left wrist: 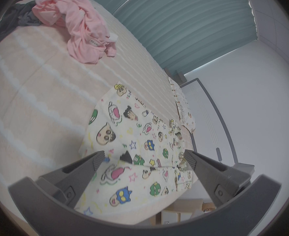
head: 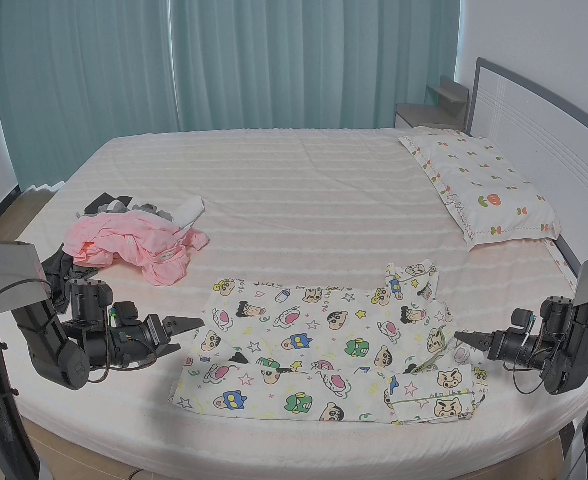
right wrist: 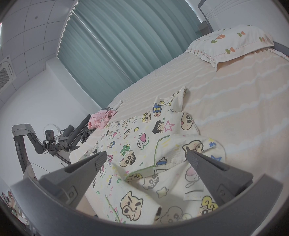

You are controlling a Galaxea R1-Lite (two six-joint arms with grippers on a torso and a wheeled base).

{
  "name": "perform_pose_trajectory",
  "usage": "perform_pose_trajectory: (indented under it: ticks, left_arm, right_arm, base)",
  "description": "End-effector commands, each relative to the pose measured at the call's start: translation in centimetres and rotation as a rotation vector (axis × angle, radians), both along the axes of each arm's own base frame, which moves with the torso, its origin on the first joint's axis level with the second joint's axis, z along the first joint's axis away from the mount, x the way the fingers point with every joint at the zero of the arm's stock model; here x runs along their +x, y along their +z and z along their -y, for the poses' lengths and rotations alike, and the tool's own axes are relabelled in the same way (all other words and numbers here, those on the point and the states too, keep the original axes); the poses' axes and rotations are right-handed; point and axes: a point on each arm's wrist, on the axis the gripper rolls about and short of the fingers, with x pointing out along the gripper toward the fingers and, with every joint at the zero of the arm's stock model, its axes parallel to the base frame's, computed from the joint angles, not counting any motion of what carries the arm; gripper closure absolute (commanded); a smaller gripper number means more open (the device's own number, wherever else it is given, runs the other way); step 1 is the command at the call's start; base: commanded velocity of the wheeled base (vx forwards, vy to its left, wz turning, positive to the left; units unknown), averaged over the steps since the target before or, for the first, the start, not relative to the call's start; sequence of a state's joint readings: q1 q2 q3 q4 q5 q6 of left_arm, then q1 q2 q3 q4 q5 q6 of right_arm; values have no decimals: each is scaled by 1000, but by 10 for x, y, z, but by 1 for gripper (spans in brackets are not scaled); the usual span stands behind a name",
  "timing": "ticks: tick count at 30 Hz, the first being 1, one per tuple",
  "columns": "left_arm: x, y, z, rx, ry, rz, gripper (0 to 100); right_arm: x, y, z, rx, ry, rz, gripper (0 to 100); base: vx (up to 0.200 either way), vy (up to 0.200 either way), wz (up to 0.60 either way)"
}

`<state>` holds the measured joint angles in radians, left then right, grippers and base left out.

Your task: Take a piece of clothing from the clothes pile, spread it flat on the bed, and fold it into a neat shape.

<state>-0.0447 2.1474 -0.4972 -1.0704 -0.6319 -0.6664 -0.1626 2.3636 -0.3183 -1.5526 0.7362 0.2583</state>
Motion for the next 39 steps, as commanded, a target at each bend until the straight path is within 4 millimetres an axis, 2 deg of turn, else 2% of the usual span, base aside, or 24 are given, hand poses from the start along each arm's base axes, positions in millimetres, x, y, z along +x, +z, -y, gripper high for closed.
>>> perform_pose_trajectory:
  ticks: [1,7,11,17,20,22,23,24,28,31,39]
  left_arm:
    - [11,2,7,23,13,31,0]
    - [18,-7,12,51,46,18,0]
    - [21,-13,12,54,51,10,0]
    - [31,-13,15,58,50,36,0]
    - [46,-12,17,75,80,72,0]
    - [46,-12,17,75,80,72,0]
    - [68,-16,22,101,115,121,0]
    - [79,-21,25,125,138,141,0]
    - [108,-40,32,250,163,156,0]
    - [123,-52,36,327,163,150,0]
    - [149,-62,50,362,128,132,0]
  right_arm:
    - [0,0,0,-2,2,11,0]
    - [0,-1,0,-2,2,8,0]
    - [0,0,0,-2,2,10,0]
    - [-1,0,-1,-2,2,8,0]
    - [-2,0,-1,0,3,4,0]
    - [-2,0,-1,0,3,4,0]
    - [-2,0,-1,0,5,4,0]
    - [-2,0,-1,0,5,2,0]
    - [-4,-1,-3,0,11,-6,0]
    - [-5,-1,-6,-2,22,-8,0]
    - [-7,-1,-8,-5,30,-12,0]
  base:
    - [0,0,0]
    - [0,0,0]
    - [200,0,0]
    - [67,0,0]
    - [0,0,0]
    - [0,0,0]
    - [0,0,0]
    - [0,0,0]
    - [0,0,0]
    - [0,0,0]
    - [0,0,0]
